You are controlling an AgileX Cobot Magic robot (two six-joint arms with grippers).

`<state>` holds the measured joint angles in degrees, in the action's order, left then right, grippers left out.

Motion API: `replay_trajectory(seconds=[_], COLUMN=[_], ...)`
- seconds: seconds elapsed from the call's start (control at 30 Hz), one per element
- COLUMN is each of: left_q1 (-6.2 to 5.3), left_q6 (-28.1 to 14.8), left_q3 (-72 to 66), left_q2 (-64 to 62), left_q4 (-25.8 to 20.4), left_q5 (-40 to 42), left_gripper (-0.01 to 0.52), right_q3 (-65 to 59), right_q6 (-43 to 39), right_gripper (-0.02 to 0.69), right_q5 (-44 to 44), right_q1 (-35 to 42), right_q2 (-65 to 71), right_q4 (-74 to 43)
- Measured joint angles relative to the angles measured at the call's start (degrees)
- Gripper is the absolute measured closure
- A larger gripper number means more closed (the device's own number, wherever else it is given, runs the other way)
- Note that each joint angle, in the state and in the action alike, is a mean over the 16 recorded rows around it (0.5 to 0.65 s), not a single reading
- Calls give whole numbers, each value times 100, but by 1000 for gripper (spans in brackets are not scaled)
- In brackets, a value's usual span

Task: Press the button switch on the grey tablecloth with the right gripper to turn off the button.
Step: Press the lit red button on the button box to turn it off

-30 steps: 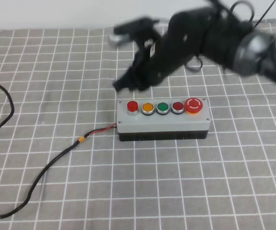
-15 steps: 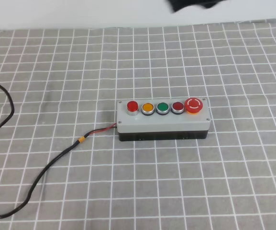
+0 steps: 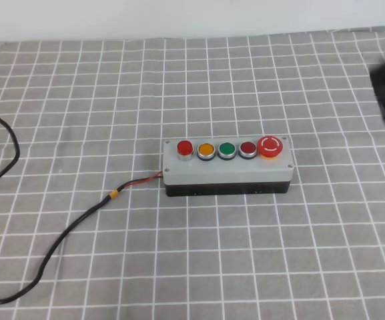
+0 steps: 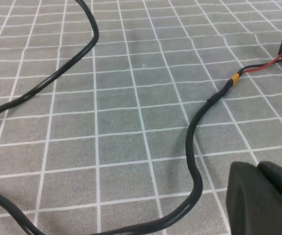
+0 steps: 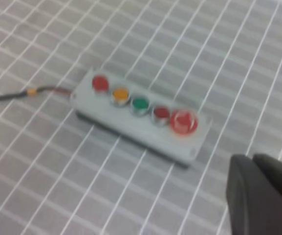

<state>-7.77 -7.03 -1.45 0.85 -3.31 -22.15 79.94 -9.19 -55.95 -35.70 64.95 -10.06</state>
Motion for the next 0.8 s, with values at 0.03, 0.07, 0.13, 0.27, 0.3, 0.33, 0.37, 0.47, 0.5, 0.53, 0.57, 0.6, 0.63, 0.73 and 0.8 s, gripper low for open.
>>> replay_trajectory(seconds=[0.03, 0.07, 0.13, 0.27, 0.3, 0.33, 0.37, 0.47, 0.5, 0.53, 0.57, 0.6, 0.63, 0.73, 0.8], left_q1=[0, 0, 0, 0, 0, 0, 0, 0, 0, 0, 0, 0, 0, 0, 0], left_q6=[0, 0, 0, 0, 0, 0, 0, 0, 0, 0, 0, 0, 0, 0, 0], left_q3=[0, 0, 0, 0, 0, 0, 0, 0, 0, 0, 0, 0, 0, 0, 0], left_q2=[0, 0, 0, 0, 0, 0, 0, 0, 0, 0, 0, 0, 0, 0, 0], left_q4=[1, 3, 6, 9, 9, 10, 11, 13, 14, 15, 16, 16, 17, 19, 20], left_q5=[0, 0, 0, 0, 0, 0, 0, 0, 0, 0, 0, 0, 0, 0, 0], left_gripper=[517, 517, 517, 517, 517, 517, 517, 517, 517, 517, 517, 517, 517, 517, 517], right_q3=[-300, -589, -1129, -1997, -2158, -2296, -2413, -2655, -2706, -2749, -2783, -2809, -2829, -2867, -2881], right_q6=[-53, -103, -194, -309, -322, -330, -334, -337, -337, -338, -338, -339, -337, -327, -318], right_gripper=[681, 681, 681, 681, 681, 681, 681, 681, 681, 681, 681, 681, 681, 681, 681], right_q5=[138, 272, 521, 921, 998, 1062, 1115, 1207, 1219, 1224, 1224, 1222, 1223, 1242, 1268], right_q1=[0, 0, 0, 0, 0, 0, 0, 0, 0, 0, 2, 10, 25, 127, 252], right_q2=[-211, -415, -794, -1402, -1516, -1616, -1699, -1850, -1875, -1891, -1902, -1909, -1919, -1974, -2050], right_q4=[8, 16, 36, 80, 90, 99, 106, 126, 132, 139, 147, 156, 166, 178, 182])
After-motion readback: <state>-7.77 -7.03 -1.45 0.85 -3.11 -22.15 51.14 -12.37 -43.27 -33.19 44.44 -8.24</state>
